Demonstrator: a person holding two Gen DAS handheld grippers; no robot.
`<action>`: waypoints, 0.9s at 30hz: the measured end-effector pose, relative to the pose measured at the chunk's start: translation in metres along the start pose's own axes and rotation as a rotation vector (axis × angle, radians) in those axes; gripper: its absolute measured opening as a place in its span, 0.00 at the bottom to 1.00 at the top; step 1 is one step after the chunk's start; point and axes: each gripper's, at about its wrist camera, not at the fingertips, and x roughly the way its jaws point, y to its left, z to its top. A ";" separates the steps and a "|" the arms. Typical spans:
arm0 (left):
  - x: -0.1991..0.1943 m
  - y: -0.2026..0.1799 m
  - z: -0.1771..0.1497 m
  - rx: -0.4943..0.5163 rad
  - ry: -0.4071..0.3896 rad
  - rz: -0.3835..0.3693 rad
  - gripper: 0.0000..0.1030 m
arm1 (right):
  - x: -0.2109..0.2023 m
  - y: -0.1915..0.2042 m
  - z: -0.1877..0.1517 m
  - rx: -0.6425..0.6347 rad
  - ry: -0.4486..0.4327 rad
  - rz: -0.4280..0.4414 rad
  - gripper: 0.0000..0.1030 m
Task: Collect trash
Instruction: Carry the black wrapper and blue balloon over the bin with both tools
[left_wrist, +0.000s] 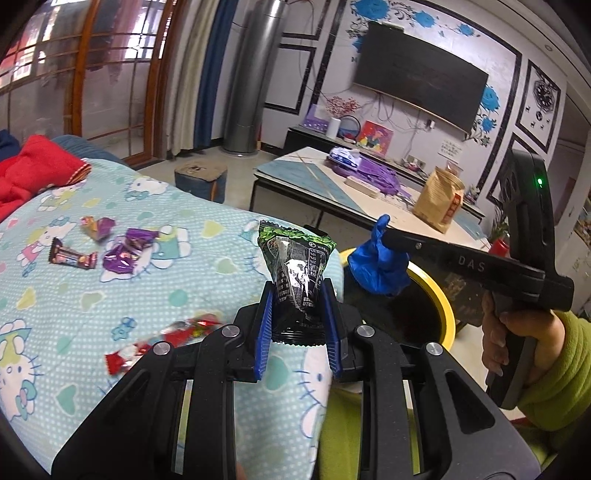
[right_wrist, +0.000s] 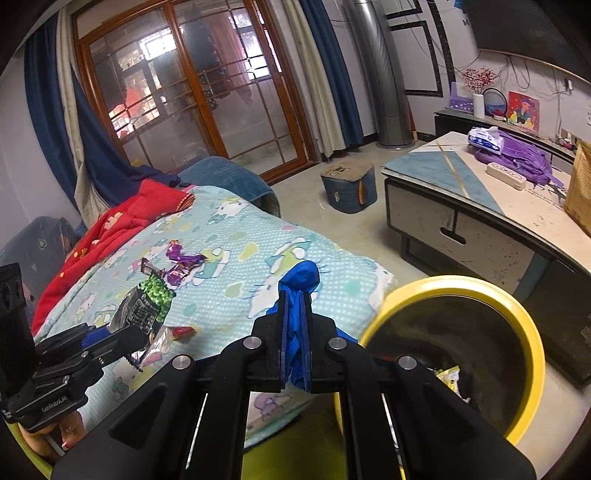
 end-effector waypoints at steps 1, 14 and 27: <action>0.002 -0.003 0.000 0.007 0.004 -0.003 0.18 | -0.001 -0.002 0.000 0.001 -0.002 -0.002 0.06; 0.020 -0.047 -0.013 0.104 0.046 -0.044 0.18 | -0.025 -0.040 -0.012 0.045 -0.022 -0.071 0.06; 0.044 -0.098 -0.019 0.212 0.062 -0.080 0.18 | -0.039 -0.085 -0.020 0.138 -0.042 -0.143 0.06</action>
